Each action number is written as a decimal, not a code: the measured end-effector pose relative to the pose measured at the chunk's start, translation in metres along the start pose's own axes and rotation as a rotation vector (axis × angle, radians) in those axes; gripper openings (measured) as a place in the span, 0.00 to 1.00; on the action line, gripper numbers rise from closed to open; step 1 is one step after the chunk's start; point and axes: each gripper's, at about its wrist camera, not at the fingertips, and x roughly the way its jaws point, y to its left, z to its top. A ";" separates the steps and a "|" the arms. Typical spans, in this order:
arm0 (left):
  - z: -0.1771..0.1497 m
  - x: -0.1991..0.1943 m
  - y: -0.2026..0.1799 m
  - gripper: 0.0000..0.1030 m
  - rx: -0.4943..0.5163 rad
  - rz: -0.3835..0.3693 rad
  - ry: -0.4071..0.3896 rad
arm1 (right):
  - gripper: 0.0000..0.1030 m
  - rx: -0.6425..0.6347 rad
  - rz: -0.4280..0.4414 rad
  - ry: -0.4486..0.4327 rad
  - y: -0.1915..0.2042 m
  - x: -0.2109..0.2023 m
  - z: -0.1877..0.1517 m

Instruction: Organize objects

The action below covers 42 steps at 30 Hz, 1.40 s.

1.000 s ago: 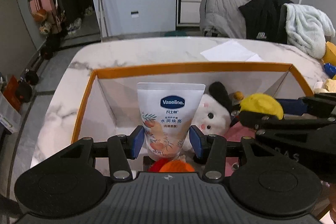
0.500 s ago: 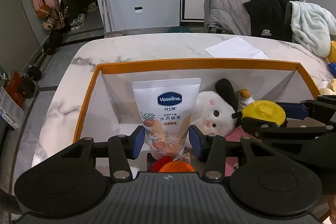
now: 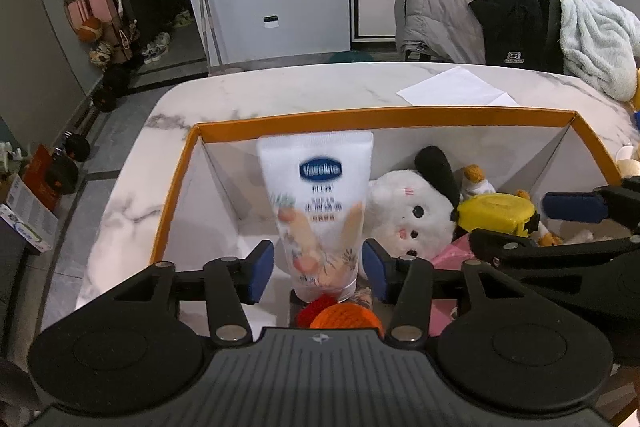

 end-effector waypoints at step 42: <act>-0.091 -0.125 0.000 0.95 -0.111 -0.045 -0.102 | 0.94 0.084 -0.153 -0.228 0.002 -0.149 -0.123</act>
